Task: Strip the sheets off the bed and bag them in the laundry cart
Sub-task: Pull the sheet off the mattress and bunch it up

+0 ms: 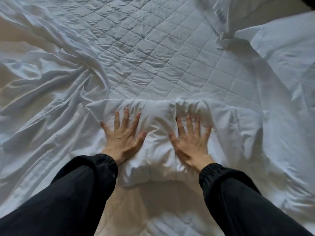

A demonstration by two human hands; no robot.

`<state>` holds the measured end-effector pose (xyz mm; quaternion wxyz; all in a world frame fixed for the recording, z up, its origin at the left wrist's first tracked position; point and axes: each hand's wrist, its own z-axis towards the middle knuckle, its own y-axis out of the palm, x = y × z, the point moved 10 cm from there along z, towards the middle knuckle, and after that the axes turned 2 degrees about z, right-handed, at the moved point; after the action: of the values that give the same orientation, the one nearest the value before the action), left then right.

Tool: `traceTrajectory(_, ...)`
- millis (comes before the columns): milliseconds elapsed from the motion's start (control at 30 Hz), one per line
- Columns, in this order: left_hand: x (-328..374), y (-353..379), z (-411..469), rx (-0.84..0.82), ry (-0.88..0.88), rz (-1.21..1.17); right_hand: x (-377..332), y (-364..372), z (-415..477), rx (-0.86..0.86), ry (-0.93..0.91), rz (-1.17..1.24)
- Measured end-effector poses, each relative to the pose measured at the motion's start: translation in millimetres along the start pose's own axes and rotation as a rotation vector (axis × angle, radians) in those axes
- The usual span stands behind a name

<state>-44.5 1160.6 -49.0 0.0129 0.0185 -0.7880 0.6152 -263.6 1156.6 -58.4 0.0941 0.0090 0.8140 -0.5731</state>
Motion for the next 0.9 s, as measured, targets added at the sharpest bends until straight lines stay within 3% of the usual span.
traceTrajectory(233,-3,18,12,-0.029,0.012,-0.063,5,6,9,0.097,-0.039,0.038)
traceTrajectory(400,5,-13,11,0.004,0.033,-0.024,12,-20,1,0.152,-0.053,0.08)
traceTrajectory(533,60,-47,8,0.088,0.117,-0.025,38,-49,-17,0.304,0.038,-0.024)
traceTrajectory(667,143,-37,5,-0.001,0.342,0.121,66,-67,-29,0.344,0.155,-0.061)
traceTrajectory(900,164,-24,19,-0.006,0.289,0.249,103,-78,-47,0.498,0.204,-0.052)
